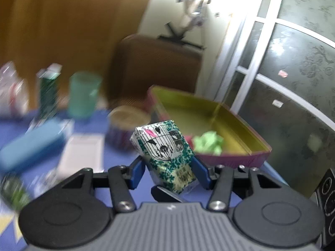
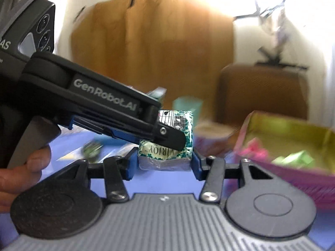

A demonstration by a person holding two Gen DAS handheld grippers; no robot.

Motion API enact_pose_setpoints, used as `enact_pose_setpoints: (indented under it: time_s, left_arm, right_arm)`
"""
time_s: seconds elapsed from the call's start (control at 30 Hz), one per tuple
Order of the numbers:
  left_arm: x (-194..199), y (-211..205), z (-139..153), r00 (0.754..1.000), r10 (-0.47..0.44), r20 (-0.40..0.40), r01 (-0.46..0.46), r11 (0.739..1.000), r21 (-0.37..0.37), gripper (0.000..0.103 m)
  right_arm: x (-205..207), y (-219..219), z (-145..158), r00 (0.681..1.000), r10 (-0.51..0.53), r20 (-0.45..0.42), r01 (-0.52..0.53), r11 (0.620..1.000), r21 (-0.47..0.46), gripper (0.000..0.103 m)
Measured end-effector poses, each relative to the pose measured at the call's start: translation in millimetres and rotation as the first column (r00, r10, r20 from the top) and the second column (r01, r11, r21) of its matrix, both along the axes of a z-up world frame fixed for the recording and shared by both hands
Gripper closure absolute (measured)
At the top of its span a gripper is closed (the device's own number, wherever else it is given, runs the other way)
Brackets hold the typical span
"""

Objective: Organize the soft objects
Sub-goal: 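Carry the tissue pack into the pink tin with the right tool while the left tool also grips it, then grasp the clear white card holder with the right tool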

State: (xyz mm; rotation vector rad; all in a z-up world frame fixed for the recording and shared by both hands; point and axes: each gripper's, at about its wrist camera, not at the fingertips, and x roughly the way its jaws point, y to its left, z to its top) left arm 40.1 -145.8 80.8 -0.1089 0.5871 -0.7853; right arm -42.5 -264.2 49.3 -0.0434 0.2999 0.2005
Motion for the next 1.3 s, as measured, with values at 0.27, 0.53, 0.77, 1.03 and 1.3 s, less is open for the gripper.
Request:
enact_pose_setpoints:
  time_s: [0.27, 0.53, 0.77, 1.03, 1.3]
  left_arm:
    - [35.5, -82.8, 11.9, 1.000, 0.003, 0.026, -0.003, 1.000, 0.021, 0.027]
    - [35.3, -80.3, -3.7, 1.000, 0.024, -0.003, -0.024, 0.999, 0.039, 0.024]
    - [12.6, -22.1, -10.0, 0.997, 0.050, 0.063, -0.052, 0.998, 0.023, 0.015]
    - [2.1, 102.3, -37.6, 0.961, 0.263, 0.082, -0.268, 0.963, 0.044, 0.015]
    - [19.4, 157.5, -63.3, 0.904, 0.427, 0.032, -0.428, 0.903, 0.029, 0.015]
  right_arm:
    - [46.9, -70.9, 4.7, 0.958, -0.285, 0.038, 0.286, 0.957, -0.046, 0.046]
    - [57.9, -106.0, -8.7, 0.909, -0.416, -0.005, 0.416, 0.909, -0.007, 0.031]
    - [27.1, -86.2, -7.1, 0.919, -0.391, 0.045, 0.390, 0.920, 0.041, 0.031]
    - [35.3, -35.5, -1.9, 0.981, -0.189, 0.031, 0.190, 0.982, -0.014, 0.037]
    - [106.2, 18.9, -13.8, 0.972, -0.020, -0.233, 0.045, 0.994, 0.102, 0.036]
